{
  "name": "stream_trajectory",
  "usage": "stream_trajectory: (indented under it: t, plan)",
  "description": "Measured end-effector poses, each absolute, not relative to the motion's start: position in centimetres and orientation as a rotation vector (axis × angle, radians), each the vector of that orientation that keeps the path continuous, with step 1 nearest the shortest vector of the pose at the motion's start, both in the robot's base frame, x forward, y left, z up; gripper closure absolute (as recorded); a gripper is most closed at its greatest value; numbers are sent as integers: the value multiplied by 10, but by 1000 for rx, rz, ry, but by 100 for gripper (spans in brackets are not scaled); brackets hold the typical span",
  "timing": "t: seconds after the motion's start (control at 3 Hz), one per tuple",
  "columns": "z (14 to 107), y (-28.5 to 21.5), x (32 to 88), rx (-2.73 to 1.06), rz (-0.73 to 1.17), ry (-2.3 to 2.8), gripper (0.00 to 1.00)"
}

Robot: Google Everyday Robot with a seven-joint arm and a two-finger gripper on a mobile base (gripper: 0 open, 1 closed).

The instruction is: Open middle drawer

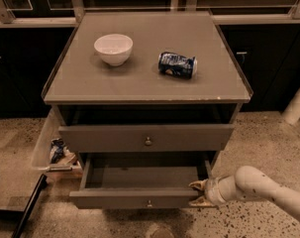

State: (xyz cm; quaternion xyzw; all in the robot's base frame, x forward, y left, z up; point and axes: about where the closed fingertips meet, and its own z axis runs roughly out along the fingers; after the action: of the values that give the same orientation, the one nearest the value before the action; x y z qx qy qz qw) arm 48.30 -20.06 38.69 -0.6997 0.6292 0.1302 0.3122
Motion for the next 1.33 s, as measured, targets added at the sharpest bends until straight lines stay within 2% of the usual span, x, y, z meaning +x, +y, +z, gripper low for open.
stream_trajectory:
  t: [0.33, 1.0, 1.33]
  plan:
    - [383, -201, 474, -1844, 363, 1650, 38]
    - [386, -200, 467, -1840, 376, 1642, 84]
    - [387, -202, 460, -1841, 371, 1636, 100]
